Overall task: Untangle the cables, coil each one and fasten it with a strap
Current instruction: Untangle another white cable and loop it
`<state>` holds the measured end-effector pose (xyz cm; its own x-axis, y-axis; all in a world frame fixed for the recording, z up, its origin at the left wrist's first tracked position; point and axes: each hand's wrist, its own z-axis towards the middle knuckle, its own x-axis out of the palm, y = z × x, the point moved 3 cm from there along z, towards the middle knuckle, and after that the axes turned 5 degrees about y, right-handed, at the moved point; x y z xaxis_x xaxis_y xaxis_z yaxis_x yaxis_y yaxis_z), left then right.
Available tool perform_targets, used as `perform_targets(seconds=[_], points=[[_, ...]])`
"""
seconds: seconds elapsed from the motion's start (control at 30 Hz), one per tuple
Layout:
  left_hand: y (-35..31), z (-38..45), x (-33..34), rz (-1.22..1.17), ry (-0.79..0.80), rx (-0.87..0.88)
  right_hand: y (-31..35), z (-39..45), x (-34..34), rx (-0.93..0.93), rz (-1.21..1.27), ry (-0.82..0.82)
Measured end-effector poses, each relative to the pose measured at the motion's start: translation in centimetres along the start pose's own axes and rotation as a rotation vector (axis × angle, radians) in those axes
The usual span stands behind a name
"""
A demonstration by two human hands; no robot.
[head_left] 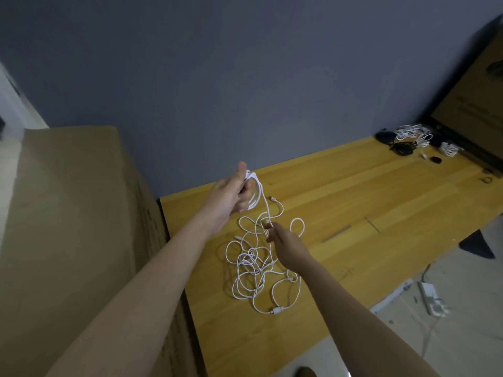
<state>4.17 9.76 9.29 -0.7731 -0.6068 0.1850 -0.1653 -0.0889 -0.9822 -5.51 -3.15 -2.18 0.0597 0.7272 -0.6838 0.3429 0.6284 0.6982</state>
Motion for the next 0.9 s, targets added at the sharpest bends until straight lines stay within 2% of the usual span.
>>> perform_targets(seconds=[0.1,0.17,0.27,0.4,0.53,0.6,0.7,0.83,0.9], points=[[0.2,0.1,-0.4,0.047,-0.002,0.074,-0.5,-0.8,1.3,-0.057,-0.354,0.080],[0.9,0.3,-0.5,0.116,-0.039,0.068,0.8,-1.1,1.4,-0.183,-0.590,0.015],[1.3,0.4,-0.4,0.279,-0.091,0.064,2.0,-1.5,1.5,-0.440,-0.732,-0.134],[1.8,0.3,-0.3,0.538,-0.085,0.025,3.0,-2.4,1.1,-0.689,-0.775,-0.253],[2.2,-0.1,-0.7,0.864,-0.027,-0.090,4.4,-3.8,-1.2,-0.886,-0.707,-0.466],[2.4,-0.3,-0.7,0.948,0.017,-0.146,4.6,-3.9,-3.1,-0.876,-0.673,-0.582],[2.3,0.0,-0.3,0.980,0.102,-0.195,3.8,-2.9,-5.7,-0.731,-0.578,-0.701],[2.3,0.1,0.8,0.951,0.258,-0.133,2.4,-1.4,-6.5,-0.606,-0.446,-0.629],[2.7,0.2,0.8,0.913,0.263,-0.133,1.9,-1.0,-6.4,-0.561,-0.373,-0.624]])
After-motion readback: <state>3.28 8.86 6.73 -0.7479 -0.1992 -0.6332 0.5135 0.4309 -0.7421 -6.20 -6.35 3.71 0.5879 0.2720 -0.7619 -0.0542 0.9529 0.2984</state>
